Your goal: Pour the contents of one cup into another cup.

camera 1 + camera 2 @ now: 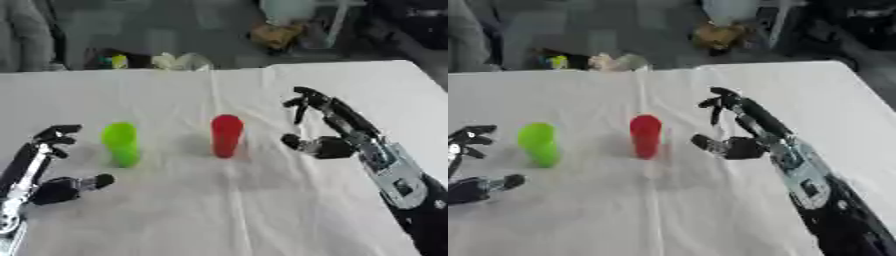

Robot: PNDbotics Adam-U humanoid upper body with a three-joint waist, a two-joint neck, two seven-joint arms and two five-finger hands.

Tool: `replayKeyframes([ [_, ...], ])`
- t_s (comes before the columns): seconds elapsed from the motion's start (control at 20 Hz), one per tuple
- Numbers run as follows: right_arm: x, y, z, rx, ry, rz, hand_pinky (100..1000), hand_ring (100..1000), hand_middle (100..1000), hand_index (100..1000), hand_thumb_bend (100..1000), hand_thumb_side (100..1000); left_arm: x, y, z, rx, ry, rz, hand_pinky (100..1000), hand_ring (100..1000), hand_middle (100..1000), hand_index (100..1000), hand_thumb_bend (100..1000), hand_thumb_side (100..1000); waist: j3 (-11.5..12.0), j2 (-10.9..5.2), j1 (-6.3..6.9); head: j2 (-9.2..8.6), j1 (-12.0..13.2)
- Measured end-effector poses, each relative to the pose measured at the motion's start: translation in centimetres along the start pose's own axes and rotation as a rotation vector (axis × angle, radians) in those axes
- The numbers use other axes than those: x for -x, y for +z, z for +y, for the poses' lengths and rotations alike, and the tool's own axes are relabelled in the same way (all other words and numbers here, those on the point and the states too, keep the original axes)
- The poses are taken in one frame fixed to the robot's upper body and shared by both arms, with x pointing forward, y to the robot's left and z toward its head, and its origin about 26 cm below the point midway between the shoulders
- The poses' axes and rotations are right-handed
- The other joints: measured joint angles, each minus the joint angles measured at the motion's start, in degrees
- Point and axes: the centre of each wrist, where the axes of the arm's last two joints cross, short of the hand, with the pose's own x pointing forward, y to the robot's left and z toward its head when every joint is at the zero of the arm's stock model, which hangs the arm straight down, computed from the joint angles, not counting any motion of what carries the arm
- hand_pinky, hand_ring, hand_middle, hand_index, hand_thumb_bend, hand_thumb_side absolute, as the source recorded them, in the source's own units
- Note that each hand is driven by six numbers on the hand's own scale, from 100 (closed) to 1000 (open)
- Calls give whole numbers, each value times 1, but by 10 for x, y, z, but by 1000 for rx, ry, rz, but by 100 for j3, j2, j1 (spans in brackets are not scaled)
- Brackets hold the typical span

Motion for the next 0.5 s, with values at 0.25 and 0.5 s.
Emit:
replayKeyframes([
  [0.25,0,0,0,-1,0,-1,951,1000,474,828,510,794,2,-6,-4,-4,2,6,620,754,795,879,907,590,-32,0,-5,0,3],
  [0.5,0,0,0,-1,-1,-2,951,1000,474,828,510,794,1,-13,-9,1,-3,-4,619,752,793,878,902,588,-80,3,-6,0,6],
])
